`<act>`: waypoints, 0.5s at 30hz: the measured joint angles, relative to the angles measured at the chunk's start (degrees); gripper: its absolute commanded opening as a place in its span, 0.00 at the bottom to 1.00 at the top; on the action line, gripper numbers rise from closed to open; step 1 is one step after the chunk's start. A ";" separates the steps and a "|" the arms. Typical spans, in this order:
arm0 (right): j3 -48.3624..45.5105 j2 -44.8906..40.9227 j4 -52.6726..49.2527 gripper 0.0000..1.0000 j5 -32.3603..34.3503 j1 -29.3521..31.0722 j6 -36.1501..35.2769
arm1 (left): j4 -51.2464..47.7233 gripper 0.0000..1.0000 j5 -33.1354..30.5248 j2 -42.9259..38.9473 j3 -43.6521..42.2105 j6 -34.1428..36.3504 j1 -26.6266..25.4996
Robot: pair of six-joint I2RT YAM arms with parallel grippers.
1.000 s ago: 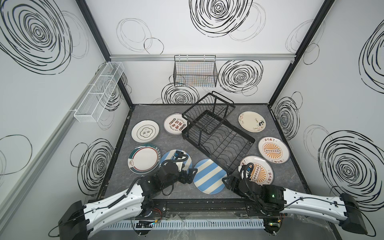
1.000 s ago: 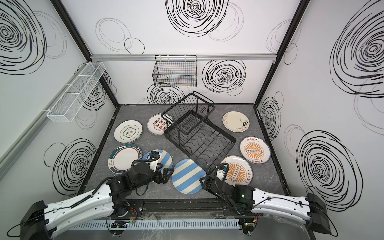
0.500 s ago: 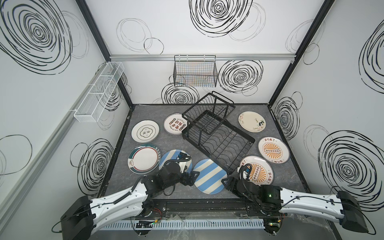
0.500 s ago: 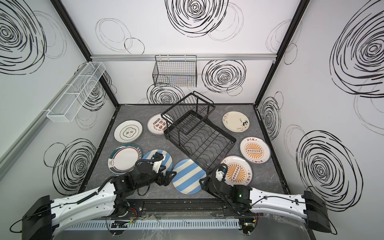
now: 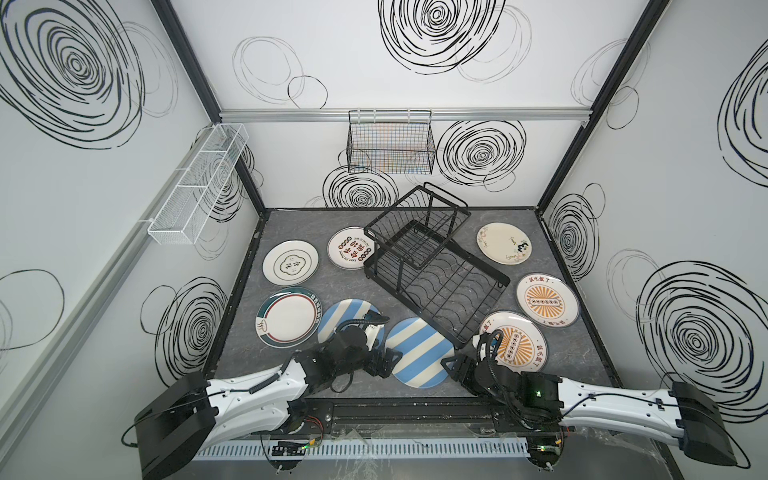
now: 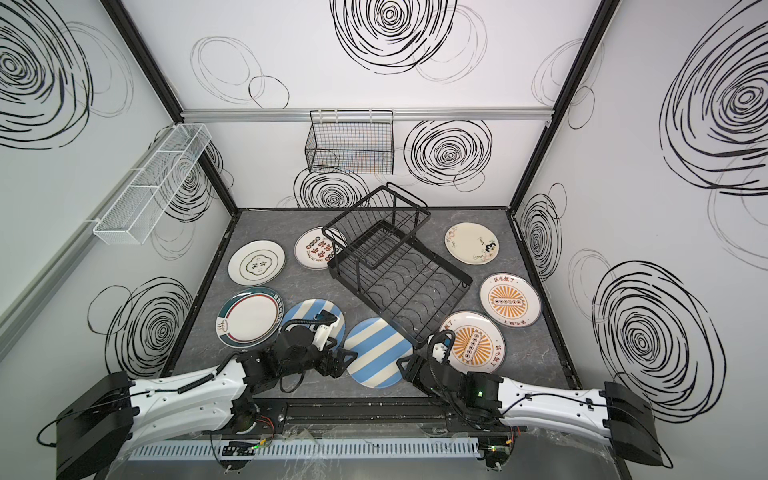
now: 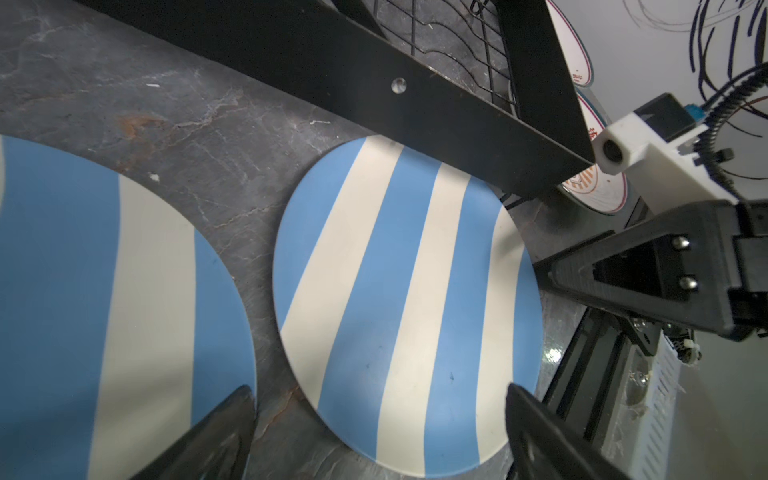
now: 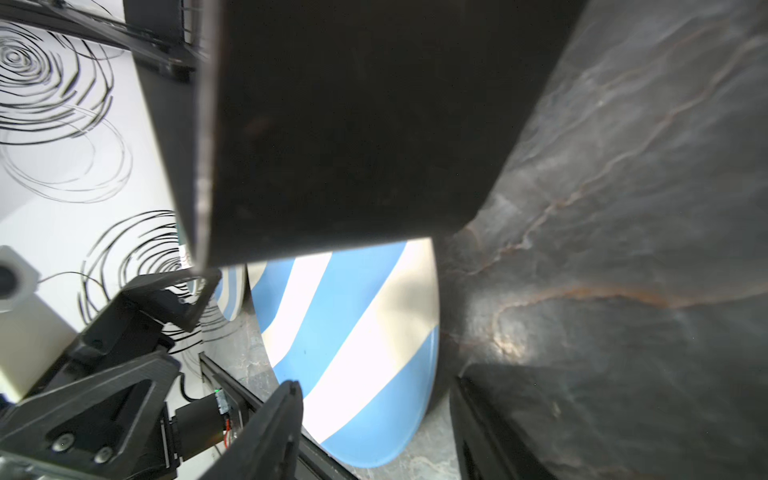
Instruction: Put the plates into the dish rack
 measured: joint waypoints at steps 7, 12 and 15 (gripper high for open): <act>-0.63 -6.14 1.55 0.53 -0.31 -0.02 3.74 | 1.38 0.96 0.04 3.93 0.02 1.29 -0.46; -0.63 -10.58 1.42 0.52 -0.46 -0.02 5.73 | 1.31 0.96 -1.31 6.05 1.77 2.78 -0.48; -0.63 -11.65 1.36 0.52 -0.59 -0.02 6.56 | 1.38 0.96 -2.10 7.65 3.41 3.61 -0.46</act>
